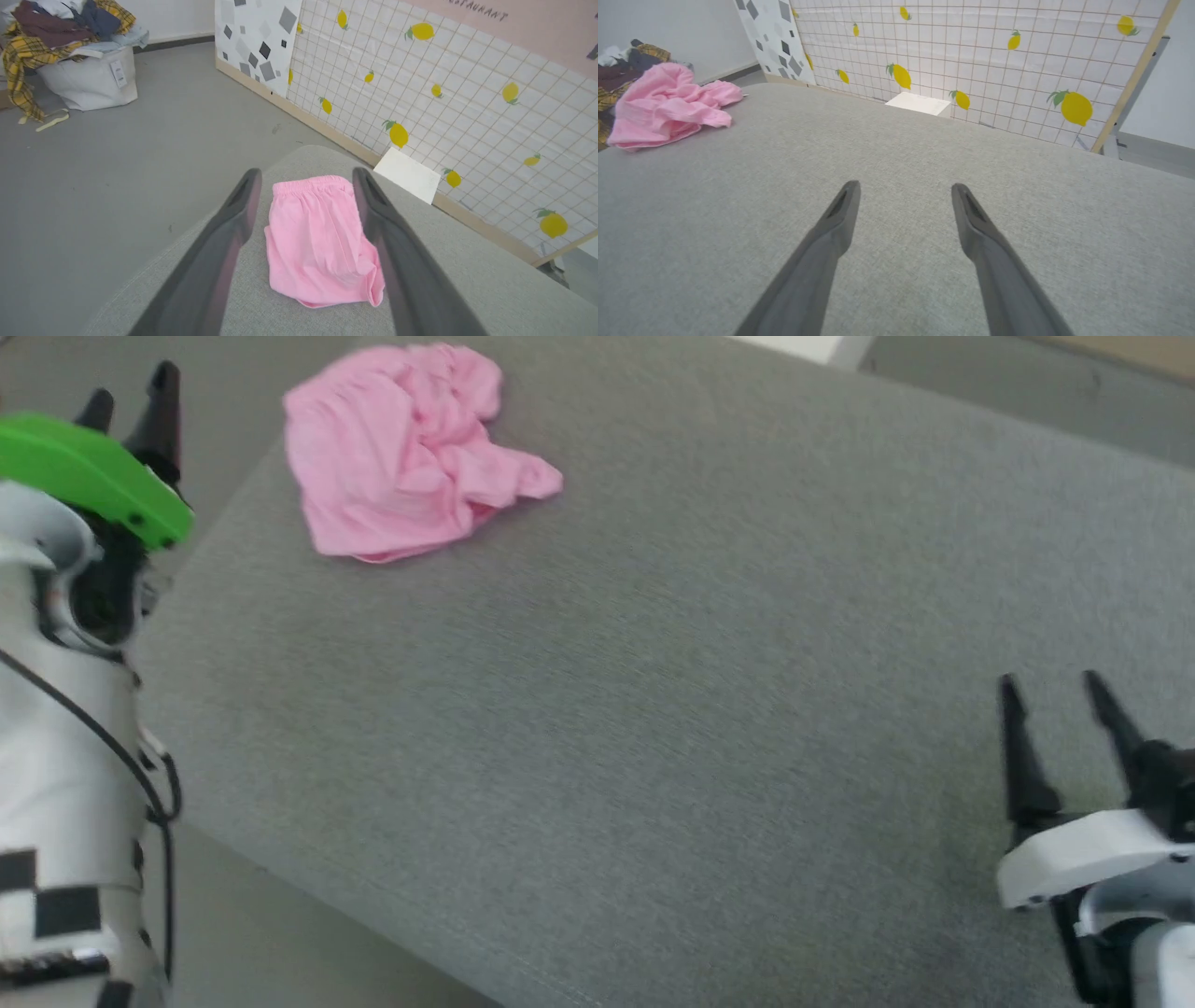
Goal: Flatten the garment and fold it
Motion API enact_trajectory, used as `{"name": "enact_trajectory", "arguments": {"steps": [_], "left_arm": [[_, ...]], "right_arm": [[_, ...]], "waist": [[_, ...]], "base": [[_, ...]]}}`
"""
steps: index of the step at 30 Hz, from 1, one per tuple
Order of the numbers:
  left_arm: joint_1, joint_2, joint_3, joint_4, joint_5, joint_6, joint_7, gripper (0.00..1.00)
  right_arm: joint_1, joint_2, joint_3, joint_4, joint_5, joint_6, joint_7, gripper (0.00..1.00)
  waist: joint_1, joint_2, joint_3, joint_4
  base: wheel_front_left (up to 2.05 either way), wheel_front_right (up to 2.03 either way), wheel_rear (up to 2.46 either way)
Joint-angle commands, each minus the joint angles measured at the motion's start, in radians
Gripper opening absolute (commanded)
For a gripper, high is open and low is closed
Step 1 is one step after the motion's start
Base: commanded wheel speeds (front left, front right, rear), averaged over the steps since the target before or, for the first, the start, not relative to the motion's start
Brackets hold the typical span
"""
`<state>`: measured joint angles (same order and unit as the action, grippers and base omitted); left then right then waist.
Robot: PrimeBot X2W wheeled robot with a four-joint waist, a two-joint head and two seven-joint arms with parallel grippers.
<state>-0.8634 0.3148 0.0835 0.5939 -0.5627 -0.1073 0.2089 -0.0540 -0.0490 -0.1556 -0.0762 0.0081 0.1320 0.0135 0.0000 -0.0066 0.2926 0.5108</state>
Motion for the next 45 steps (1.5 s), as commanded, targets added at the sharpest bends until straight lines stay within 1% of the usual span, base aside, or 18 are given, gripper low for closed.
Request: {"name": "enact_trajectory", "arguments": {"steps": [1,5,9,13,22,23,24,25,26,28,30,33,35,38,41,45], "left_arm": [[-0.037,0.015,-0.002,0.038,-0.015,-0.008,0.04,1.0],[-0.112,0.055,-0.003,0.142,-0.038,-0.003,0.159,1.0],[-0.161,0.062,0.003,0.229,-0.069,0.006,0.251,1.0],[-0.193,0.058,0.004,0.274,-0.094,0.0,0.281,1.0],[-0.205,0.061,-0.032,0.361,-0.096,-0.015,0.265,1.0],[-0.205,0.064,-0.042,0.37,-0.089,-0.016,0.258,0.49],[-0.204,0.068,-0.049,0.373,-0.081,-0.017,0.24,0.2],[-0.202,0.073,-0.057,0.38,-0.072,-0.018,0.21,0.0],[-0.2,0.074,-0.062,0.388,-0.069,-0.019,0.195,0.0],[-0.202,0.085,-0.063,0.395,-0.06,-0.02,0.128,0.0],[-0.212,0.101,-0.057,0.399,-0.048,-0.018,0.038,0.0],[-0.238,0.135,-0.059,0.392,-0.009,-0.004,-0.116,0.0],[-0.263,0.153,-0.067,0.382,0.012,-0.003,-0.19,0.0],[-0.326,0.16,-0.091,0.343,0.024,-0.013,-0.241,0.0],[-0.394,0.155,-0.14,0.282,0.033,-0.02,-0.251,0.0],[-0.45,0.134,-0.263,0.161,0.024,-0.023,-0.202,0.0]], "right_arm": [[-0.005,-0.001,-0.024,-0.031,-0.012,-0.001,0.012,1.0],[0.011,-0.001,-0.1,-0.115,-0.028,-0.001,0.039,1.0],[0.027,-0.001,-0.156,-0.178,-0.033,-0.001,0.059,1.0],[0.04,-0.001,-0.175,-0.227,-0.04,-0.001,0.08,1.0],[0.048,-0.001,-0.182,-0.273,-0.042,-0.001,0.102,1.0],[0.048,-0.001,-0.183,-0.275,-0.041,-0.001,0.103,1.0],[0.048,-0.001,-0.182,-0.276,-0.041,-0.001,0.104,1.0],[0.047,-0.001,-0.179,-0.275,-0.04,-0.001,0.104,1.0],[0.046,-0.001,-0.178,-0.272,-0.038,-0.001,0.103,1.0],[0.042,-0.001,-0.175,-0.263,-0.033,-0.001,0.099,1.0],[0.038,-0.001,-0.17,-0.248,-0.027,-0.001,0.091,1.0],[0.031,-0.001,-0.161,-0.212,-0.013,-0.001,0.07,1.0],[0.025,-0.001,-0.15,-0.178,-0.001,-0.001,0.052,1.0],[0.016,-0.001,-0.132,-0.118,0.022,-0.001,0.021,1.0],[0.007,-0.001,-0.114,-0.056,0.049,-0.001,-0.014,1.0],[-0.003,-0.001,-0.086,0.039,0.089,-0.001,-0.069,1.0]], "waist": [[0.0,0.0066,0.185,-0.139],[0.0,0.0066,0.253,-0.165],[0.0,0.0066,0.294,-0.169],[0.0,0.0066,0.323,-0.161],[0.0,0.0066,0.352,-0.155],[0.0,0.0066,0.354,-0.155],[0.0,0.0066,0.355,-0.155],[0.0,0.0066,0.356,-0.156],[0.0,0.0066,0.355,-0.158],[0.0,0.0066,0.348,-0.161],[0.0,0.0066,0.335,-0.164],[0.0,0.0066,0.295,-0.171],[0.0,0.0066,0.257,-0.179],[0.0,0.0066,0.192,-0.195],[0.0,0.0066,0.121,-0.218],[0.0,0.0066,0.024,-0.266]], "base": [[0.0,0.0,0.0],[0.0,0.0,0.0],[0.0,0.0,0.0],[0.0,0.0,0.0],[0.0,0.0,0.0],[0.0,0.0,0.0],[0.0,0.0,0.0],[0.0,0.0,0.0],[0.0,0.0,0.0],[0.0,0.0,0.0],[0.0,0.0,0.0],[0.0,0.0,0.0],[0.0,0.0,0.0],[0.0,0.0,0.0],[0.0,0.0,0.0],[0.0,0.0,0.0]]}}
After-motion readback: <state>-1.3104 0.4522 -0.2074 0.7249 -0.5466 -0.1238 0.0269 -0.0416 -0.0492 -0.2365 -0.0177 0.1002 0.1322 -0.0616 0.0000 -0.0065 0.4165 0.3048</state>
